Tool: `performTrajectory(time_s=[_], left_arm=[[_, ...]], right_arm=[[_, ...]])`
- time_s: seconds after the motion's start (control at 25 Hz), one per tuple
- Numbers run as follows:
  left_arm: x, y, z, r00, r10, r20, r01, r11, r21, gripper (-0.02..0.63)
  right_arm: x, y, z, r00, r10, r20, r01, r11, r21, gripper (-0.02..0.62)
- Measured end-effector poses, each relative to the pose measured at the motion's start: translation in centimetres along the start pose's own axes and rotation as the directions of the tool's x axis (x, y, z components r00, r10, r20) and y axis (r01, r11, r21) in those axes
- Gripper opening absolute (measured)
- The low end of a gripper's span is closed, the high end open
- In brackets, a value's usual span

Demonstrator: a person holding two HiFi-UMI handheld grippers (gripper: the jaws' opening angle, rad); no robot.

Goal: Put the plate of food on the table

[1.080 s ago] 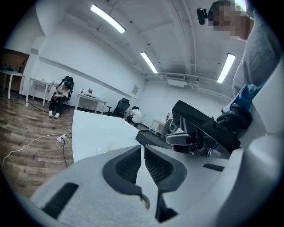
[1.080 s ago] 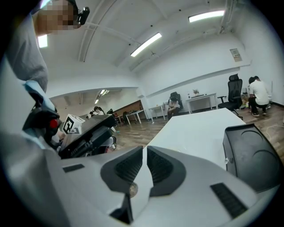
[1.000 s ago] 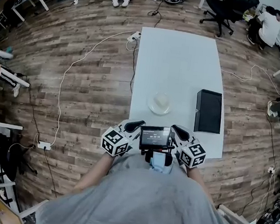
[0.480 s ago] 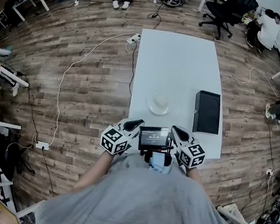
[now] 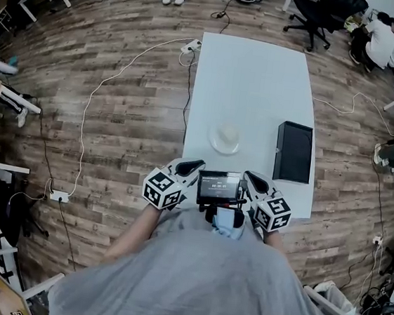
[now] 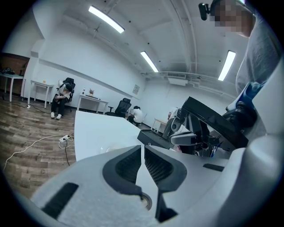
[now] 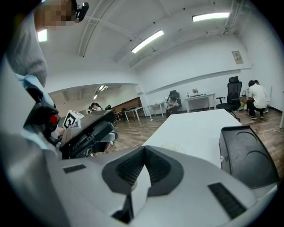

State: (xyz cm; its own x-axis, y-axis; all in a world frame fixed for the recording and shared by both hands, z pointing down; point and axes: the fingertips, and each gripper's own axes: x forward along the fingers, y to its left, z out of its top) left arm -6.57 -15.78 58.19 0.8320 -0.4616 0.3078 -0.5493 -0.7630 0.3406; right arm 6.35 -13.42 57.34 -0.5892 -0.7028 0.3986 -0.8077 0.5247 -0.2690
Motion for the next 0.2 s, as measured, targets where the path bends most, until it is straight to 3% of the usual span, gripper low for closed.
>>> performTrajectory(time_s=[0.2], left_arm=[[0.16, 0.03, 0.02, 1.000, -0.002, -0.005, 0.002, 1.000, 0.008, 0.032]], right_arm=[[0.04, -0.23, 0.07, 1.000, -0.003, 0.004, 0.003, 1.000, 0.006, 0.031]])
